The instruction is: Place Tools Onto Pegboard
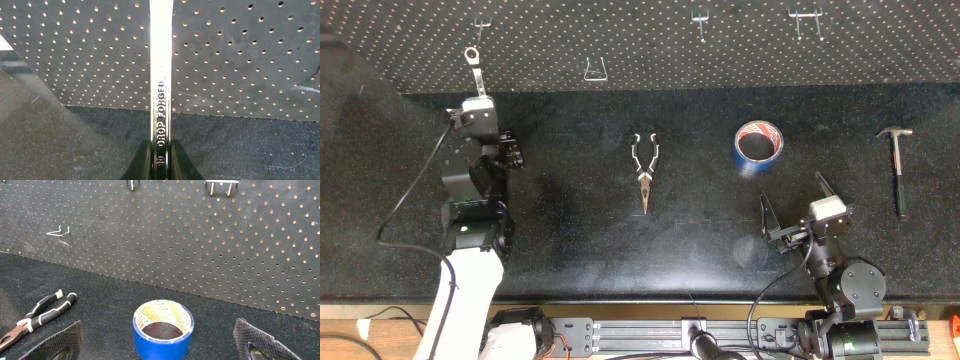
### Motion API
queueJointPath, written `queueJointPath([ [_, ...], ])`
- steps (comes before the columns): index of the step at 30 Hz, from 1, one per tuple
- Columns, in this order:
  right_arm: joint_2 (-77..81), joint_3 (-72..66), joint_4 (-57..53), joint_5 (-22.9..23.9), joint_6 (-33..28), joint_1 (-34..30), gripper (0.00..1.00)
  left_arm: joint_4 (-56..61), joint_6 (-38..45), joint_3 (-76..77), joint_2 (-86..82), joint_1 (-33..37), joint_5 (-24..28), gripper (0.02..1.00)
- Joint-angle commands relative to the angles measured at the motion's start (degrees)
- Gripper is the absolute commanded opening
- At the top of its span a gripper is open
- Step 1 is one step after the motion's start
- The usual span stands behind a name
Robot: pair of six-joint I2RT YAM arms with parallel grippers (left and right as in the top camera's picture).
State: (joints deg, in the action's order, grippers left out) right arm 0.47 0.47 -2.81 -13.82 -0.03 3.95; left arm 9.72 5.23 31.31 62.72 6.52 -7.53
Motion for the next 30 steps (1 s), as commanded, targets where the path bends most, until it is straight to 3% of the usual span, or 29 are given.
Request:
queueJointPath([
  [1, -0.4, -0.2, -0.2, -0.2, 0.9, 0.4, 0.976, 1.9, -0.8, 1.6, -0.4, -0.2, -0.9, 0.029],
  [14, -0.4, -0.2, -0.2, -0.2, 0.9, 0.4, 0.976, 2.8, -0.8, 4.0, 4.7, -0.2, 3.2, 0.027],
  [22, -0.4, -0.2, -0.2, -0.2, 0.9, 0.4, 0.976, 3.2, -0.7, 5.4, 8.1, -0.2, 3.0, 0.029],
  [23, -0.4, -0.2, -0.2, -0.2, 0.9, 0.4, 0.976, 3.2, -0.7, 5.5, 8.3, -0.1, 3.0, 0.148],
  [24, -0.4, -0.2, -0.2, -0.2, 0.9, 0.4, 0.976, 3.2, -0.7, 5.6, 8.5, -0.1, 3.0, 0.435],
  [25, -0.4, -0.2, -0.2, -0.2, 0.9, 0.4, 0.976, 3.2, -0.7, 5.6, 8.5, -0.1, 2.9, 0.649],
  [26, -0.4, -0.2, -0.2, -0.2, 0.9, 0.4, 0.976, 3.2, -0.7, 5.6, 8.5, -0.1, 1.6, 0.991],
  [28, -0.4, -0.2, -0.2, -0.2, 0.9, 0.4, 0.976, 2.5, -0.7, 5.6, 8.3, -0.2, -5.1, 0.993],
  [30, -0.4, -0.2, -0.2, -0.2, 0.9, 0.4, 0.976, -2.8, -0.8, 5.6, 6.3, -0.5, -5.8, 0.996],
])
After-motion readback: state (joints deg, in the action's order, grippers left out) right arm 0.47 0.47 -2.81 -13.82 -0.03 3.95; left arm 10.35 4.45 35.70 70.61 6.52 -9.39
